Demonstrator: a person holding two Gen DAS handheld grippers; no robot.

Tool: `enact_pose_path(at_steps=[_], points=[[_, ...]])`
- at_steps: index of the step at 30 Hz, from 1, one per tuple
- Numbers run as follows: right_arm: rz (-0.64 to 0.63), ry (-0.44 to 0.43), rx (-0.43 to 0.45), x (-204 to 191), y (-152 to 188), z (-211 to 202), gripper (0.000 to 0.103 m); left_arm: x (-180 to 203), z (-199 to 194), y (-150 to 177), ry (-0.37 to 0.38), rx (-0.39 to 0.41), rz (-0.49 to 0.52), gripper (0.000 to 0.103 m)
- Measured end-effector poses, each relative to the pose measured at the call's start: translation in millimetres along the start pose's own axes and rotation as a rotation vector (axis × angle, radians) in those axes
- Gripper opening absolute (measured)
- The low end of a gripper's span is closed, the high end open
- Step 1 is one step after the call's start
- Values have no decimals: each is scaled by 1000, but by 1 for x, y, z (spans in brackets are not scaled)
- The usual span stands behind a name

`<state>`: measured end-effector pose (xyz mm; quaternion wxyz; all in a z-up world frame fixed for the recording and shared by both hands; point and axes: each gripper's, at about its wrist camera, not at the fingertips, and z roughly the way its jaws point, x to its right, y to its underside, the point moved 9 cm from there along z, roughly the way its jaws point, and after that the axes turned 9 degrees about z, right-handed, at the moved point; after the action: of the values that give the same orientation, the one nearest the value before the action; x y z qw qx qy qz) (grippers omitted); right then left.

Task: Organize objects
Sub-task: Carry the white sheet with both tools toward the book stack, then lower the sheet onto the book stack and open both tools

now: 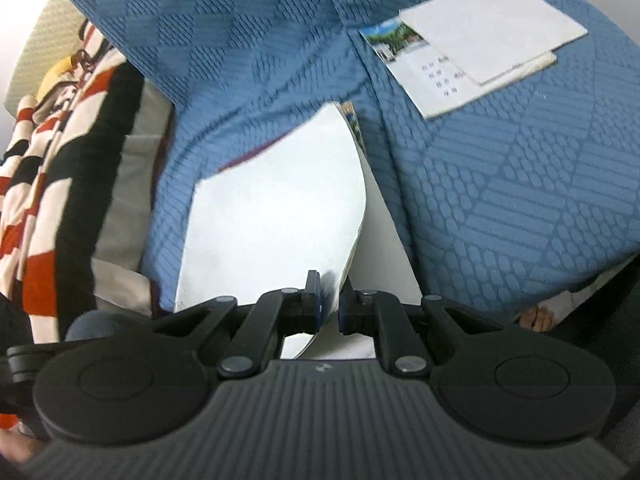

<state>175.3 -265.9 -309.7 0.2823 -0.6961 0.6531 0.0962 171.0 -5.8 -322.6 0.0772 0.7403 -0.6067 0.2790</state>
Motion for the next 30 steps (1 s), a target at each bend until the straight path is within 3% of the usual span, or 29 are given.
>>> enact_pose_path(at_steps=[10, 13, 14, 18, 19, 30], points=[[-14, 26, -11, 5, 2, 10, 12, 2, -2, 0, -39, -19, 25, 16], [-16, 33, -11, 4, -1, 7, 14, 2, -9, 1, -62, -14, 23, 33], [-8, 29, -18, 4, -2, 6, 18, 3, -11, 1, -69, -8, 27, 39], [14, 53, -33, 8, -6, -1, 59, 11, -25, 3, -79, 11, 54, 45], [16, 54, -23, 9, -7, -6, 65, 14, -30, 3, -83, 19, 66, 45], [-23, 3, 168, -4, -39, -99, 65, 86, -97, -12, -52, 162, 196, 50]])
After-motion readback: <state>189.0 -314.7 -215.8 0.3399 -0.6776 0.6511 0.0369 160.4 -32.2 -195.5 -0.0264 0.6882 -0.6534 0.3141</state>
